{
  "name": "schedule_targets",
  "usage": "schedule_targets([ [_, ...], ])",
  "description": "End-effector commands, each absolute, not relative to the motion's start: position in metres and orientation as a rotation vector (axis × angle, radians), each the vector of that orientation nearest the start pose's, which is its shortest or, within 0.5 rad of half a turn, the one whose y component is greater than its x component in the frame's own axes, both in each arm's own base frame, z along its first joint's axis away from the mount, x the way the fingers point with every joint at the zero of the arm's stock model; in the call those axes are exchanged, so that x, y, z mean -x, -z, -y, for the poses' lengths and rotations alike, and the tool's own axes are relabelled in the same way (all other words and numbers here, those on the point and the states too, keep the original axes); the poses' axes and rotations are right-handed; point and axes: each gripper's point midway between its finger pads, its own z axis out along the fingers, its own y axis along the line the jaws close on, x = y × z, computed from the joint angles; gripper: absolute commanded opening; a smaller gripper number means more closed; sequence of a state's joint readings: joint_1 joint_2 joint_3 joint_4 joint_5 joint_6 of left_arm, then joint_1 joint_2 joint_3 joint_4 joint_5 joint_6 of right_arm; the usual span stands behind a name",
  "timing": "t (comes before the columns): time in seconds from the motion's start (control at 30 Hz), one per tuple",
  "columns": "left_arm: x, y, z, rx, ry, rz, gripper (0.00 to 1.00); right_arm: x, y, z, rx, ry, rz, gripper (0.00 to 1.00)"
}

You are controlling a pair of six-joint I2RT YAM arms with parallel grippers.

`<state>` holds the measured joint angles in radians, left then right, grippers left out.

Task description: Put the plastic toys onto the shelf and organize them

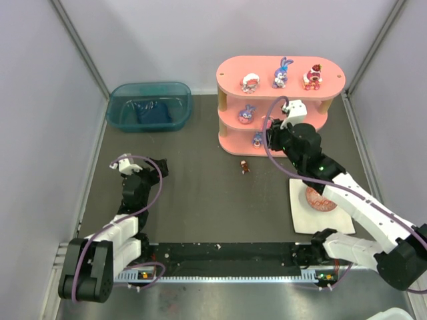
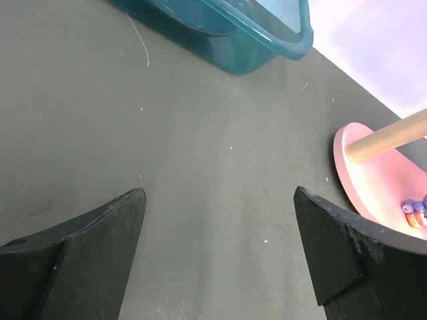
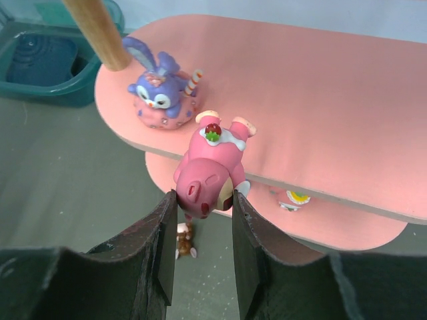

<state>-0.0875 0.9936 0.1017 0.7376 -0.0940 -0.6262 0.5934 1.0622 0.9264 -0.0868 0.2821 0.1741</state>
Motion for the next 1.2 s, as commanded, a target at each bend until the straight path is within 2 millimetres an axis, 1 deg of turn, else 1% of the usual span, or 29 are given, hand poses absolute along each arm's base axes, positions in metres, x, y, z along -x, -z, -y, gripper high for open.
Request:
schedule_targets([
  [0.0,-0.323,-0.127,0.036,0.514,0.465,-1.601,0.98,-0.350,-0.315,-0.165,0.130,-0.318,-1.678,0.00],
  [0.03,-0.323,-0.127,0.036,0.515,0.464,-1.601,0.98,-0.353,-0.320,-0.164,0.122,-0.323,-1.655,0.00],
  [0.1,-0.323,-0.127,0.036,0.514,0.465,-1.600,0.98,-0.357,-0.318,-0.163,0.121,-0.321,-1.660,0.00],
  [0.13,-0.323,-0.127,0.036,0.514,0.465,-1.600,0.98,-0.361,-0.319,-0.157,0.110,-0.314,-1.657,0.00],
  [0.17,-0.323,-0.128,0.037,0.512,0.467,-1.597,0.98,-0.363,-0.319,-0.156,0.109,-0.317,-1.658,0.00],
  [0.2,-0.323,-0.127,0.037,0.511,0.466,-1.599,0.98,-0.365,-0.317,-0.157,0.115,-0.324,-1.664,0.00],
  [0.23,-0.323,-0.127,0.036,0.511,0.463,-1.600,0.98,-0.368,-0.318,-0.152,0.103,-0.325,-1.662,0.00],
  [0.4,-0.323,-0.127,0.037,0.510,0.467,-1.603,0.98,-0.374,-0.311,-0.151,0.105,-0.323,-1.678,0.00],
  [0.63,-0.323,-0.125,0.036,0.514,0.462,-1.608,0.98,-0.381,-0.299,-0.151,0.094,-0.309,-1.686,0.00],
  [0.93,-0.323,-0.126,0.035,0.515,0.456,-1.605,0.98,-0.388,-0.292,-0.147,0.082,-0.287,-1.687,0.00],
  [1.17,-0.323,-0.126,0.035,0.515,0.456,-1.605,0.98,-0.389,-0.285,-0.146,0.082,-0.275,-1.695,0.00],
])
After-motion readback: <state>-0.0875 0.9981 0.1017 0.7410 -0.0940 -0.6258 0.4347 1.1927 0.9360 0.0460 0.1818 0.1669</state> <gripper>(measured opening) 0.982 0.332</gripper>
